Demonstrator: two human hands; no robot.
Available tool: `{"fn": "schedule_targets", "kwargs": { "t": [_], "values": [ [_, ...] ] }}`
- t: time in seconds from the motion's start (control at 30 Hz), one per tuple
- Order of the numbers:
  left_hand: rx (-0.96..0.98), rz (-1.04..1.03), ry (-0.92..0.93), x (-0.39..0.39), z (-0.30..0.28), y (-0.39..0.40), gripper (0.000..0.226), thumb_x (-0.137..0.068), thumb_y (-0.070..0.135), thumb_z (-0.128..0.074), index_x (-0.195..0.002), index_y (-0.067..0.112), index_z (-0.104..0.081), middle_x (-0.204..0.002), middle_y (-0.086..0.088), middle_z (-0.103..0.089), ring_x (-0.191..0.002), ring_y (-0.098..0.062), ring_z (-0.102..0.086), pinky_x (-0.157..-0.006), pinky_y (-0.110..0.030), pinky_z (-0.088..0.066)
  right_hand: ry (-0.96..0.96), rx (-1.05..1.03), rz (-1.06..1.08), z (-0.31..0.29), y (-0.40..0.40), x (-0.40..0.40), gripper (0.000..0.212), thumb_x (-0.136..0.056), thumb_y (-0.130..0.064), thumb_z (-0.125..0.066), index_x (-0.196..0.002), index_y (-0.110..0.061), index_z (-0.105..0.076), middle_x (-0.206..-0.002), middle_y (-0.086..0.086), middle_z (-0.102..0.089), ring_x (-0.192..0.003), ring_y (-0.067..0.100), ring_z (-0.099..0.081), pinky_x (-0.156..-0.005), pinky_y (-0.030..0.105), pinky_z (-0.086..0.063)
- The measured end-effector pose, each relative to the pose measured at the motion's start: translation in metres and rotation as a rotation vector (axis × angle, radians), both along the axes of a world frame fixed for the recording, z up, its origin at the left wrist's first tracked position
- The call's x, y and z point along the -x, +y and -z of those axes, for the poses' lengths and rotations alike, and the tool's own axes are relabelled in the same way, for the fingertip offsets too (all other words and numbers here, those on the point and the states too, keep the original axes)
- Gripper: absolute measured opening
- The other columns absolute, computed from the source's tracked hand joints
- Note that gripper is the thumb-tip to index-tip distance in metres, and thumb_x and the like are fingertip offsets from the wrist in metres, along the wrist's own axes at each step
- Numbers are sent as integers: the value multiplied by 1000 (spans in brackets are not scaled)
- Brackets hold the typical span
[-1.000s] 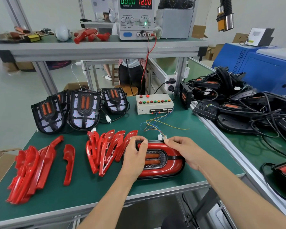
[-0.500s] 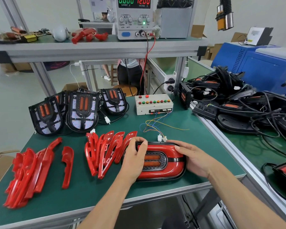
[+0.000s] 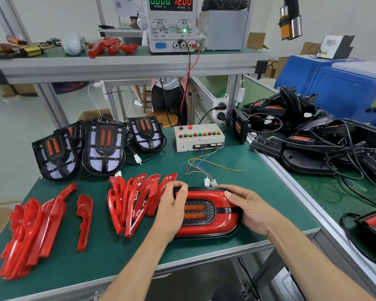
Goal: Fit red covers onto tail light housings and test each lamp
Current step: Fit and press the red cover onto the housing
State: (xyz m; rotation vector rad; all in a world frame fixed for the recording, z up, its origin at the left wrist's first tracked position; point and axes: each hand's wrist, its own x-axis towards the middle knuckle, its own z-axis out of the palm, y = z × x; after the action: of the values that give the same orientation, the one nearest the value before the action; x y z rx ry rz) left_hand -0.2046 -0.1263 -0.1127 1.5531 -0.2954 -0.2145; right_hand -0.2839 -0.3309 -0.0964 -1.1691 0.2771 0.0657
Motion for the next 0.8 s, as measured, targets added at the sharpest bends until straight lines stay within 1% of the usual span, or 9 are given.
{"fn": "schedule_targets", "kwargs": {
  "t": [0.1, 0.2, 0.3, 0.37, 0.5, 0.6, 0.63, 0.73, 0.8],
  "values": [
    [8, 9, 36, -1, 2, 0, 26, -89, 60, -51, -98, 37, -61, -104, -10, -69, -99, -38, -71, -86, -63, -57, 3, 4, 18, 1, 2, 0, 43, -86, -20, -69, -127, -9, -68, -122, 21, -71, -102, 29, -69, -85, 40, -61],
    [18, 17, 58, -2, 3, 0, 21, -98, 51, -50, -101, 34, -60, -105, -12, -70, -97, -39, -72, -83, -62, -59, 5, 11, 29, 0, 3, 0, 41, -86, -20, -70, -125, -10, -70, -121, 21, -71, -102, 29, -69, -83, 40, -61],
    [36, 17, 66, -3, 3, 1, 19, -97, 49, -52, -100, 33, -60, -105, -14, -70, -97, -40, -72, -82, -62, -59, 2, 20, 28, -1, 4, -1, 37, -84, -20, -71, -120, -12, -73, -118, 21, -72, -98, 29, -71, -78, 38, -62],
    [58, 12, 82, -2, 2, 1, 17, -95, 48, -57, -100, 33, -62, -107, -14, -69, -97, -42, -72, -81, -62, -60, -7, 34, 28, -2, 4, -1, 36, -84, -20, -72, -119, -12, -74, -117, 21, -73, -97, 29, -71, -78, 38, -61],
    [52, 4, 113, -7, -1, 3, 18, -86, 47, -63, -95, 32, -66, -107, -11, -70, -101, -40, -72, -85, -63, -58, -13, 63, 27, -1, 2, -3, 36, -85, -19, -71, -120, -10, -73, -119, 22, -72, -99, 28, -70, -85, 41, -61],
    [42, 33, 126, -9, -4, 3, 18, -84, 46, -66, -93, 31, -68, -108, -12, -70, -100, -40, -72, -84, -63, -59, 18, 96, 11, 0, 0, -2, 26, -92, -16, -66, -117, -12, -74, -118, 22, -72, -100, 30, -70, -93, 48, -58],
    [37, 32, 117, -9, -5, 3, 18, -83, 46, -66, -92, 30, -68, -107, -12, -70, -99, -39, -72, -84, -63, -59, 19, 121, 6, 0, 1, -2, 23, -94, -15, -64, -115, -14, -75, -117, 20, -73, -99, 29, -70, -92, 47, -58],
    [32, 13, 100, -7, -5, 1, 17, -83, 46, -65, -92, 32, -68, -106, -10, -71, -97, -37, -73, -83, -61, -59, 13, 295, 34, -6, 9, -5, 14, -94, -21, -69, -105, -23, -78, -110, 11, -76, -95, 23, -74, -83, 37, -60],
    [48, 4, 104, -5, -4, 1, 16, -84, 46, -65, -92, 32, -67, -103, -7, -72, -94, -34, -74, -81, -60, -61, 14, 427, 61, -8, 12, -9, 11, -92, -27, -74, -101, -27, -79, -104, 3, -78, -96, 21, -75, -87, 34, -60]
  ]
}}
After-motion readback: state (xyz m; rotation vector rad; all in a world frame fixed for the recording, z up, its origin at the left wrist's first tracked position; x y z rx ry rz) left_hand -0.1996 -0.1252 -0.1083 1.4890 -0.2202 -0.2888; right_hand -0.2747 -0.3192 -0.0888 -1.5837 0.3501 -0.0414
